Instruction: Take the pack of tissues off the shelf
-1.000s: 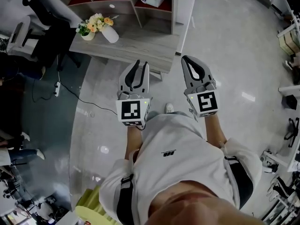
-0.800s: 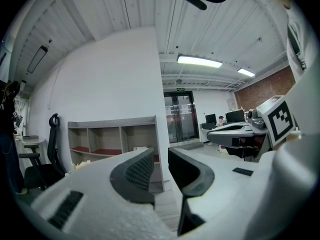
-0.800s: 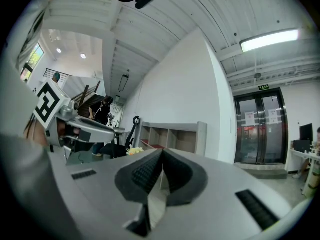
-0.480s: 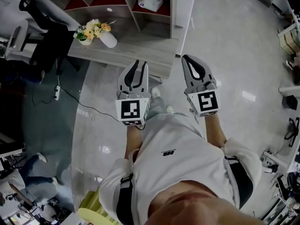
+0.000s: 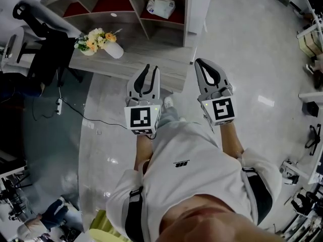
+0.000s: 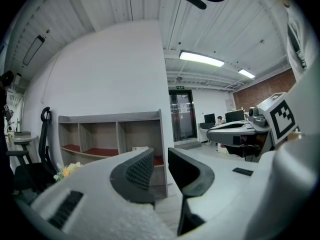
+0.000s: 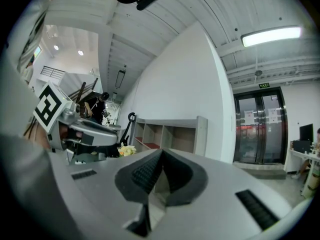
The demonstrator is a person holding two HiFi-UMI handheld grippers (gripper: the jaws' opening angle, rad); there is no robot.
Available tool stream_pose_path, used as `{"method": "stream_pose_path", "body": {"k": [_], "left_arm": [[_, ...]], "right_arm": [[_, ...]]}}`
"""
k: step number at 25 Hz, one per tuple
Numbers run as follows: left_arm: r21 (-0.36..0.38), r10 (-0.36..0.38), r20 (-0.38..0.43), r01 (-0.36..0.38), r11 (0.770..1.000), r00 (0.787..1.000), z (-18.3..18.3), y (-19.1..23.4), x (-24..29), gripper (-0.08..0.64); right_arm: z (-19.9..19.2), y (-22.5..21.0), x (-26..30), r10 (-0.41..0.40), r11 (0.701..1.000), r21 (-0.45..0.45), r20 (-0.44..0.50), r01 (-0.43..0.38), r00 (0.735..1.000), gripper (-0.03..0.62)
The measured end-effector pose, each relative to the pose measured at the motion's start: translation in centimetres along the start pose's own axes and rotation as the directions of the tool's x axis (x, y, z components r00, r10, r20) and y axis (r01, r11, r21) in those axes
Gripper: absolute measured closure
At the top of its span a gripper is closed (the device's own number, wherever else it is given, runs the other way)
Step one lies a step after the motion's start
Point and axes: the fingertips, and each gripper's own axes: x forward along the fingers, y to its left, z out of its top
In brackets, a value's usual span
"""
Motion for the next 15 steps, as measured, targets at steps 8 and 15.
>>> {"method": "stream_pose_path", "body": {"k": [8,15], "left_arm": [[-0.002,-0.035,-0.015,0.035,0.999,0.999,-0.2,2.9,4.0,0.459],[-0.012,-0.071,-0.018,0.071,0.997,0.997,-0.4,5.2,7.3,0.459]], "right_arm": [[-0.7,-1.2,4.7,-0.013,1.000,0.006,-0.027,0.013,1.000,0.566],[-1.4,-2.1,8.2,-0.037,0.999,0.000,-0.057,0.037,0.998,0.566]]}}
